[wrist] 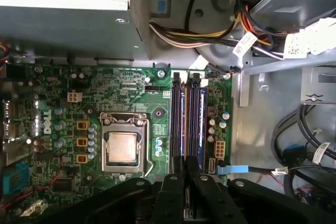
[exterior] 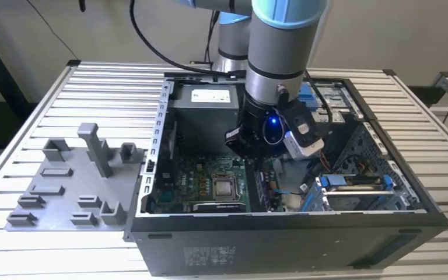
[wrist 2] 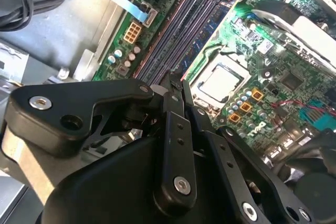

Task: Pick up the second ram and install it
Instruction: 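Insert the second ram into the second slot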

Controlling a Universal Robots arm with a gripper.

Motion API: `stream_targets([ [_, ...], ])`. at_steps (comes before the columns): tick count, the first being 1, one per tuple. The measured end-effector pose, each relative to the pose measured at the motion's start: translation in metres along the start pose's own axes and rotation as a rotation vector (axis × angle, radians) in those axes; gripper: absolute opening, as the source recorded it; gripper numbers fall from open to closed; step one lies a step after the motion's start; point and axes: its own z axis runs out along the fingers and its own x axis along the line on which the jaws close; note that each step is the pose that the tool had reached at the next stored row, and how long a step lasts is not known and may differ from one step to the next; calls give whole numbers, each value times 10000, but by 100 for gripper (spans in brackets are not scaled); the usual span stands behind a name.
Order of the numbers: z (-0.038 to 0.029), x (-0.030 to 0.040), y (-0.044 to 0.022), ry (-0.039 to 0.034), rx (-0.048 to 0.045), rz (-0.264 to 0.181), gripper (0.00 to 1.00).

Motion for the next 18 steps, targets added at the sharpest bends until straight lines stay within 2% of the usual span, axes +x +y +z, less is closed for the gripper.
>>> stream_targets([
  [3,6,0,-5,27,5,0,14],
  [8,29,1,-24,124,33,0,14],
  [11,58,-4,-28,162,34,1,14],
  [18,170,-27,-29,184,32,2,14],
])
